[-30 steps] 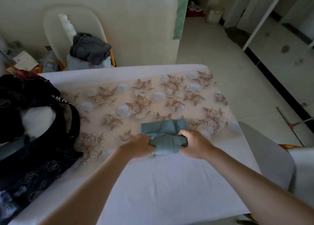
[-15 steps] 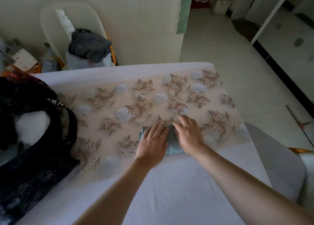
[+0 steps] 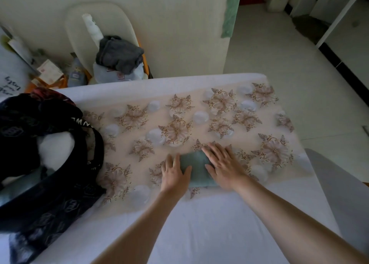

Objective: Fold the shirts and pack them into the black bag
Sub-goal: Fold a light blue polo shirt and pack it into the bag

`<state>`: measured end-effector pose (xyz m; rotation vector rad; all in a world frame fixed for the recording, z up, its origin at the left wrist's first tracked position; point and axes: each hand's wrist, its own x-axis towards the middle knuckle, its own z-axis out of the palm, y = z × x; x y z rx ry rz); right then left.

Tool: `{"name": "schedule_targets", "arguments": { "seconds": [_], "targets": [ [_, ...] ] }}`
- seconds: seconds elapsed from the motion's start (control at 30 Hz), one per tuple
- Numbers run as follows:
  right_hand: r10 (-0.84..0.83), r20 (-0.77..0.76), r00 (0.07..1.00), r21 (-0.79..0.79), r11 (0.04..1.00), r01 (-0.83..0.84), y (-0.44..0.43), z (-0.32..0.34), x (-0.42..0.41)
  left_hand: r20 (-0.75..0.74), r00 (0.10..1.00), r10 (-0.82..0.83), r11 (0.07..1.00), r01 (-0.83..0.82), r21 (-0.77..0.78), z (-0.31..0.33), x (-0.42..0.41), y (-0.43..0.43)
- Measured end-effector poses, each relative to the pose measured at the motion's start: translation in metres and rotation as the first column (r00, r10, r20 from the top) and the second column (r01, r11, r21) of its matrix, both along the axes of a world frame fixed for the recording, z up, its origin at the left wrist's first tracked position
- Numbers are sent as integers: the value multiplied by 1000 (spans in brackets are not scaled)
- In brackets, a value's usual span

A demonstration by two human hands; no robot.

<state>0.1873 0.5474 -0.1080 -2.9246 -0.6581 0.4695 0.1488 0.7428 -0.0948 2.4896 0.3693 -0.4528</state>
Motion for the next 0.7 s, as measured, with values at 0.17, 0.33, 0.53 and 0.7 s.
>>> {"name": "schedule_targets", "arguments": {
  "seconds": [0.17, 0.33, 0.53, 0.7],
  "targets": [
    [-27, -27, 999, 8, 1000, 27, 2, 0, -4, -246, 962, 117, 990, -131, -43, 16, 39, 0],
    [-64, -6, 998, 23, 998, 64, 6, 4, -15, -380, 925, -6, 980, -71, -188, 24, 55, 7],
    [-60, -3, 998, 318, 946, 58, 14, 37, -12, -56, 989, -134, 933, 106, -343, 39, 25, 29],
    [178, -1, 984, 70, 982, -178, 31, 63, -11, 223, 962, -155, 924, 221, -313, 58, -8, 56]
  ]
}}
